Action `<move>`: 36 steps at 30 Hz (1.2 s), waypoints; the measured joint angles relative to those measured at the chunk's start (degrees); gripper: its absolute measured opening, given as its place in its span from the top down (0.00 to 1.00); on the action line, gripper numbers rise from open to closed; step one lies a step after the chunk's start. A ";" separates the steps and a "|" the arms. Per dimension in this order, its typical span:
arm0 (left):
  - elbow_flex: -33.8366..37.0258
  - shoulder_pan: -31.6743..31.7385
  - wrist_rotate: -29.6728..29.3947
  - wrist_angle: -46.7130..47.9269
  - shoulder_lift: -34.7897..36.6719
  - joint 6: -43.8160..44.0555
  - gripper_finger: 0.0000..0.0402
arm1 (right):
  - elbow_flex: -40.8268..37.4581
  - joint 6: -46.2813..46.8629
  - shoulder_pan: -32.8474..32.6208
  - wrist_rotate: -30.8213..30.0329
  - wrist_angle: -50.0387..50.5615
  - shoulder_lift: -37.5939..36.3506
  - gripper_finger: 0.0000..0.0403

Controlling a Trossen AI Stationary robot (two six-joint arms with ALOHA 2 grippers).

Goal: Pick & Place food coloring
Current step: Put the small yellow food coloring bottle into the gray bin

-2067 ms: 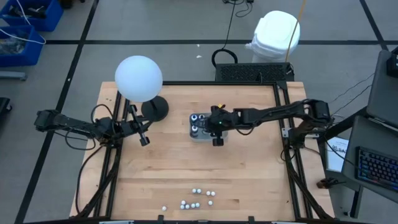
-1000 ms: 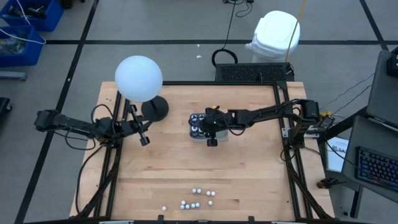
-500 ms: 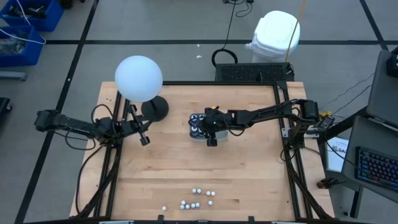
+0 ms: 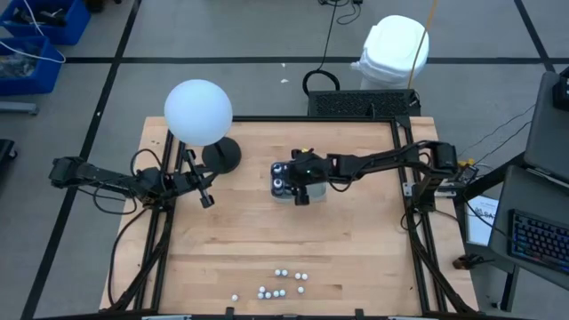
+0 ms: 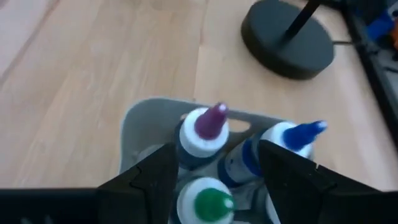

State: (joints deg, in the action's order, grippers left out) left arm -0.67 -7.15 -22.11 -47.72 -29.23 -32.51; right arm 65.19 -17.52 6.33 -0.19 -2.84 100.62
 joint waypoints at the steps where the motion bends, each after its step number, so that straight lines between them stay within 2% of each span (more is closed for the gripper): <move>1: 0.00 -0.01 0.00 0.00 0.00 0.00 0.94 | 0.00 -0.17 -0.02 0.01 0.58 -0.93 0.47; 12: 0.00 -0.01 -0.48 0.65 0.02 0.00 0.94 | -0.17 -2.15 -2.84 0.28 9.36 -20.38 0.50; 18: 0.00 0.01 -0.46 0.83 0.00 0.32 0.94 | -6.97 -3.15 -3.08 0.28 10.41 -32.51 0.53; 23: 0.00 0.01 -0.47 0.82 0.01 1.16 0.94 | -17.10 -2.17 -2.95 0.28 7.32 -40.69 0.65; 28: 0.00 0.01 -0.47 0.81 0.00 1.55 0.94 | -29.44 -1.37 -2.95 0.28 -3.41 -46.49 0.83; 32: 0.00 0.01 -0.47 0.82 0.00 1.55 0.94 | -36.74 -2.38 -2.89 0.28 -6.96 -51.30 0.97; 36: 0.00 0.00 -0.46 0.81 0.00 1.55 0.94 | -40.26 -1.40 -0.25 0.48 -6.98 -58.03 0.98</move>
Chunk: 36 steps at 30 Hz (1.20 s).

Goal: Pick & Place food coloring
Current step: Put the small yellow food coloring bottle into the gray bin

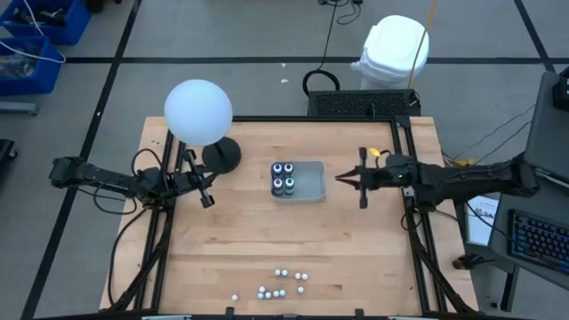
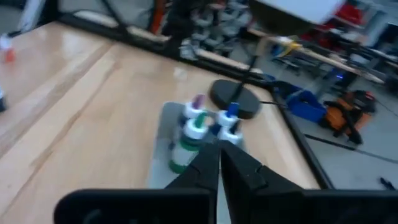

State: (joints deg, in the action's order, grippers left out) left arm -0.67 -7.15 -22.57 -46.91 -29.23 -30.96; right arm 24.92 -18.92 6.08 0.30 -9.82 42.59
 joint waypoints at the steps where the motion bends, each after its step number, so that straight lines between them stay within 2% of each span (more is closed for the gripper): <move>1: 0.00 0.02 -0.01 0.01 0.02 0.00 0.94 | -0.53 1.10 0.93 0.25 0.13 -1.78 0.98; 3: 0.00 0.01 -0.02 0.01 0.00 -0.02 0.94 | -1.30 3.28 3.11 5.10 0.29 -5.16 0.99; 6: 0.00 0.00 -0.02 0.00 0.01 -0.02 0.94 | -2.82 6.76 5.91 18.58 -0.74 -8.85 0.99; 8: 0.00 0.02 -0.02 0.00 0.00 -0.02 0.94 | -4.74 9.63 6.76 23.69 -4.10 -10.53 1.00; 13: 0.00 0.02 -0.02 0.02 0.02 2.82 0.94 | -11.12 14.91 7.20 23.83 -11.77 -13.74 1.00; 19: 0.00 0.01 -0.04 0.34 0.02 6.81 0.94 | -16.73 16.19 8.22 23.78 -14.71 -18.61 1.00; 24: 0.02 0.02 -0.26 0.85 0.00 10.55 0.94 | -18.44 18.29 9.14 23.80 -16.22 -21.83 1.00; 36: 0.02 0.02 -0.53 0.82 0.00 5.03 0.94 | -23.40 20.20 9.21 23.82 -21.34 -23.06 1.00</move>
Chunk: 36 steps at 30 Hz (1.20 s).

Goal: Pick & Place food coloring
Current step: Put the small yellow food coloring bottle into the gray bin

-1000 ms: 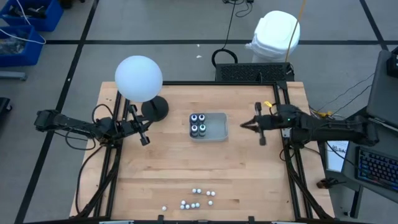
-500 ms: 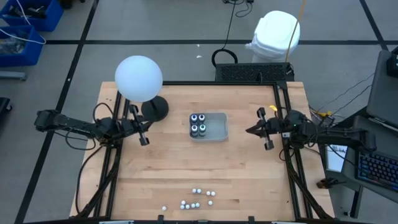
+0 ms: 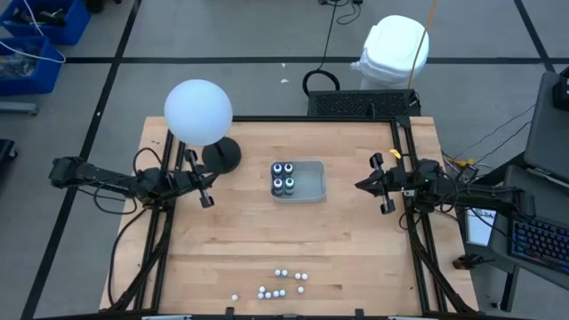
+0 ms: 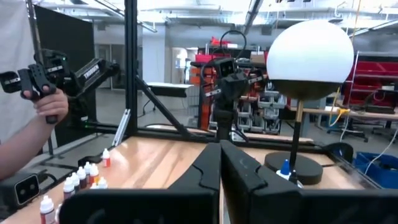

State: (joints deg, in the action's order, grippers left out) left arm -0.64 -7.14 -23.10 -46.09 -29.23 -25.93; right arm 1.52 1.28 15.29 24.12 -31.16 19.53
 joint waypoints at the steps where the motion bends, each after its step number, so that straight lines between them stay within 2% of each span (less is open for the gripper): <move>1: 0.00 0.00 0.01 0.06 0.00 -0.56 0.94 | -0.02 0.00 0.00 0.00 -0.23 0.00 1.00; 6: 0.00 0.00 0.01 0.55 0.00 -2.71 0.94 | -0.06 -0.30 0.00 0.00 -0.04 0.00 1.00; 15: 0.00 0.00 0.18 -0.62 0.00 -0.74 0.94 | -0.13 -3.48 0.00 0.00 -3.32 -0.02 1.00; 22: 0.00 -0.01 2.62 0.72 0.02 -1.54 0.94 | -0.15 -3.47 0.00 0.00 -2.87 0.00 1.00; 29: 0.00 -0.02 10.80 6.40 0.00 1.86 0.94 | -0.20 -2.46 0.00 -0.17 -2.12 0.00 1.00; 32: 0.00 -0.02 9.30 6.25 0.00 1.92 0.94 | -0.20 -3.57 0.00 -0.17 -3.86 -0.02 1.00; 36: 0.00 -0.02 3.02 5.75 0.00 2.53 0.94 | -0.20 -3.52 0.00 -0.20 -2.77 0.00 1.00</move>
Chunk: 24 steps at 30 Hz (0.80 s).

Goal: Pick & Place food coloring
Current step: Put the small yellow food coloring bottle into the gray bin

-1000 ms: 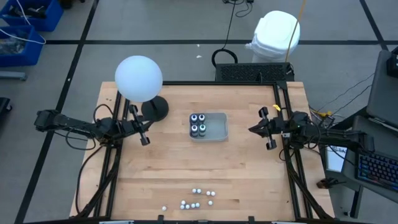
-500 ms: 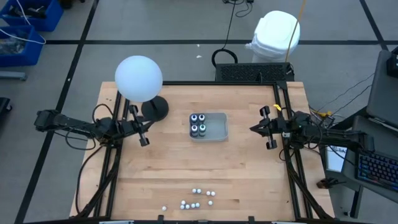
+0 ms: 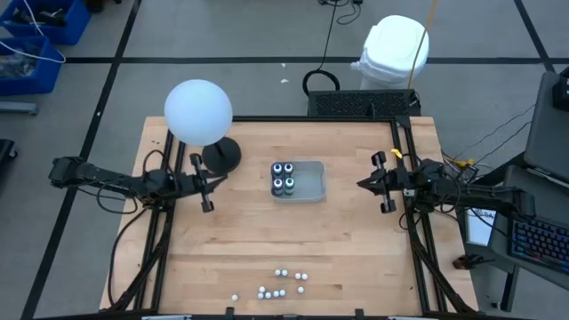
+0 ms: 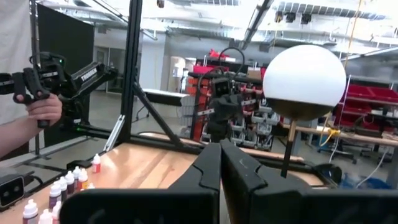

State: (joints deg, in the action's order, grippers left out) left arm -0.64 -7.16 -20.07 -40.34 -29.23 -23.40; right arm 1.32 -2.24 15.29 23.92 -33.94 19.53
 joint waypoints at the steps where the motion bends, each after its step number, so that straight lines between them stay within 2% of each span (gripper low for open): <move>1: 0.00 0.01 -1.50 -0.02 0.00 0.17 0.94 | 0.00 0.00 0.00 -0.02 0.00 0.00 1.00; 3: 0.00 0.02 -2.87 -0.69 0.00 2.80 0.94 | 0.00 0.02 0.00 -0.06 -0.52 0.00 1.00; 5: 0.02 0.02 -2.77 -4.66 -0.03 10.07 0.94 | -0.02 0.02 0.00 -0.07 -1.45 0.00 1.00; 8: -1.12 -0.13 1.27 -7.46 0.11 21.81 0.94 | -0.04 1.11 0.00 -0.04 -1.49 -0.02 1.00; 10: -3.14 -1.12 6.94 -3.04 -0.23 24.72 0.94 | -0.04 2.58 0.00 -0.03 -0.82 -0.01 1.00; 12: -6.23 -3.46 8.82 3.35 -1.98 26.53 0.94 | -0.04 3.21 0.00 0.13 0.13 -0.01 1.00; 14: -10.32 -6.99 5.41 7.83 -5.55 29.35 0.94 | -0.04 3.28 0.00 0.11 0.77 0.00 1.00; 16: -15.86 -11.07 -0.38 12.82 -10.81 31.63 0.95 | -0.04 3.14 0.00 0.14 1.63 -0.02 1.00; 20: -31.73 -18.90 -7.73 31.75 -22.10 35.03 0.99 | -0.04 2.81 0.00 0.13 1.80 -0.02 1.00; 24: -52.79 -25.13 -15.12 62.65 -33.25 48.16 0.98 | -0.04 1.28 0.00 0.13 -2.59 -0.02 1.00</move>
State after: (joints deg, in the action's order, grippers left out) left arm -53.43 -32.29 -35.19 22.31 -62.48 24.76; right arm 1.28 -0.96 15.29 24.05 -36.52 19.51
